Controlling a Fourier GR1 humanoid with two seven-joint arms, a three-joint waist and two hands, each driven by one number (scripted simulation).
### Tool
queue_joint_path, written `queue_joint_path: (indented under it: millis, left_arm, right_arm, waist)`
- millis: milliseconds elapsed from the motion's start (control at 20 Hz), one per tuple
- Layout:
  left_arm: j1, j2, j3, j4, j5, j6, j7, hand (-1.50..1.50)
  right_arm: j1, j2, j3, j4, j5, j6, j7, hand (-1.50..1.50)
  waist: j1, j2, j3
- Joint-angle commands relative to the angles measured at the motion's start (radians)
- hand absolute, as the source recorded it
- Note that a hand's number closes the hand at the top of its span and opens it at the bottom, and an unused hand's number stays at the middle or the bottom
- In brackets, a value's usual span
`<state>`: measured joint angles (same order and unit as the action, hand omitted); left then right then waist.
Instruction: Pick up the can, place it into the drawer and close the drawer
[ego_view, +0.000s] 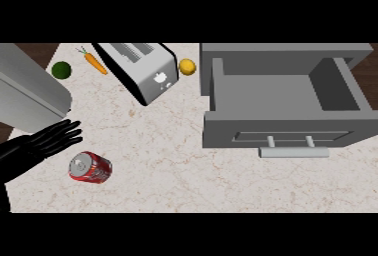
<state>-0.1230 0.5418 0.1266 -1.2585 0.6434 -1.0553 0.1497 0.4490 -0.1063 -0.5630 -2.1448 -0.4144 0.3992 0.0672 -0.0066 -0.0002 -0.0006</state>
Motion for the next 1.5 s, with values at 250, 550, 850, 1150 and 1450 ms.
queue_joint_path:
  millis: [250,550,850,1150,1450]
  left_arm:
    - [-0.094,-0.063,0.133,0.266,-0.404,-0.082,-0.299,-1.50]
    - [-0.122,-0.093,0.086,0.401,-0.616,-0.015,-0.516,-1.50]
    - [-0.178,-0.049,0.032,0.528,-0.697,-0.006,-0.629,-1.50]
    - [-0.170,-0.058,-0.032,0.632,-0.760,0.044,-0.745,-1.50]
    - [-0.216,-0.116,-0.087,0.712,-0.779,0.101,-0.782,-1.50]
  right_arm:
    - [-0.010,-0.006,-0.052,-0.010,-0.053,0.039,0.046,-1.50]
    - [-0.018,-0.023,-0.086,0.002,-0.070,0.064,0.053,-1.50]
    - [-0.041,0.008,-0.081,0.042,-0.034,0.079,0.017,-1.50]
    - [-0.047,-0.029,-0.117,0.033,-0.080,0.076,0.059,-1.50]
    - [-0.014,0.009,-0.085,-0.062,-0.081,0.067,0.109,-1.50]
  waist:
    - [-0.007,0.003,-0.001]
    - [-0.014,0.005,-0.002]
    - [-0.013,0.005,-0.002]
    - [-0.015,0.007,-0.003]
    - [-0.022,0.008,-0.004]
